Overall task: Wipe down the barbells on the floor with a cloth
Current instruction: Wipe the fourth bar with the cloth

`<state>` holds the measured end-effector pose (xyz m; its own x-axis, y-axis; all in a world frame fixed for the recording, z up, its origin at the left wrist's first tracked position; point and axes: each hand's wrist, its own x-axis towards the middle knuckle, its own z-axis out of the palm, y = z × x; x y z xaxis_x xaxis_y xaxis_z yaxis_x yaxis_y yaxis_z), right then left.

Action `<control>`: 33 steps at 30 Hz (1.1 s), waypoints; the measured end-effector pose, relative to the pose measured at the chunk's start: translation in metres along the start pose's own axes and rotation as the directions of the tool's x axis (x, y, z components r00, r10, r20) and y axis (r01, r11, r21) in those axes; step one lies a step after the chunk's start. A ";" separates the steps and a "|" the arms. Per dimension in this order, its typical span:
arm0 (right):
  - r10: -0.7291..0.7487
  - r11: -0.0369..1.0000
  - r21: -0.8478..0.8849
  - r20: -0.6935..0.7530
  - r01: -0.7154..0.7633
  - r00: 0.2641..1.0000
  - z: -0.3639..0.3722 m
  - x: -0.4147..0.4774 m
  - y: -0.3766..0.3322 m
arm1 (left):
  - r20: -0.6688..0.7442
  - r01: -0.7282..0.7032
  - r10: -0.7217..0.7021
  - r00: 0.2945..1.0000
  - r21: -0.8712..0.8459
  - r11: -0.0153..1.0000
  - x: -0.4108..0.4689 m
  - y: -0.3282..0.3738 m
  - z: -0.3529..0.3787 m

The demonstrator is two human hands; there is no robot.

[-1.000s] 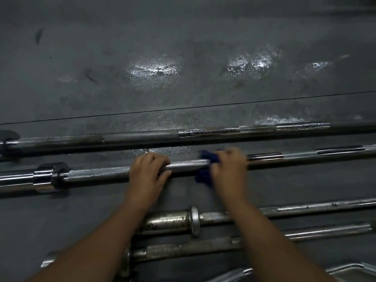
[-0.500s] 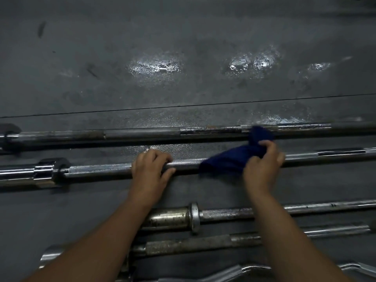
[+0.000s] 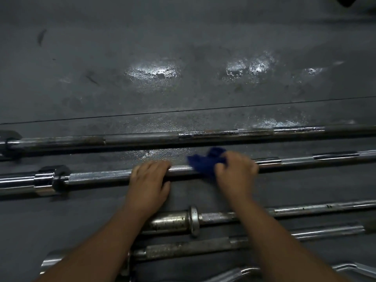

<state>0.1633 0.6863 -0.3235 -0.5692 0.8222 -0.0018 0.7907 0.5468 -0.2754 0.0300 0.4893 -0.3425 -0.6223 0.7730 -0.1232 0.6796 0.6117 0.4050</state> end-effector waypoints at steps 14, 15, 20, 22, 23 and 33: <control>-0.247 0.962 -0.092 0.116 0.258 0.962 0.008 -0.041 -0.012 | 0.033 0.134 -0.131 0.991 -0.114 0.984 -0.014 0.013 -0.007; -0.098 0.985 -0.138 0.059 0.105 0.993 0.000 -0.033 0.020 | 0.034 0.122 -0.119 0.992 -0.128 0.984 -0.016 0.012 -0.006; 0.243 0.970 0.022 -0.004 -0.243 0.970 -0.018 -0.022 0.051 | 0.042 0.067 -0.063 0.997 -0.107 0.992 -0.025 0.011 0.004; -0.001 0.990 0.138 0.146 -0.019 0.989 -0.005 -0.040 -0.006 | 0.041 0.018 -0.018 0.999 0.003 1.000 -0.030 0.014 0.009; -0.144 0.975 0.199 0.220 0.100 0.965 -0.002 -0.049 -0.031 | 0.046 0.017 -0.018 0.999 0.034 0.999 -0.031 0.016 0.009; 0.261 0.964 -0.070 0.043 -0.258 0.964 -0.011 -0.014 0.053 | 0.054 0.125 -0.123 0.991 -0.054 0.991 -0.029 0.020 0.000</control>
<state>0.2161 0.7056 -0.3274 -0.3523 0.9288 -0.1151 0.9243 0.3261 -0.1981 0.0617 0.4794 -0.3305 -0.6791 0.7002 -0.2205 0.5740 0.6937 0.4351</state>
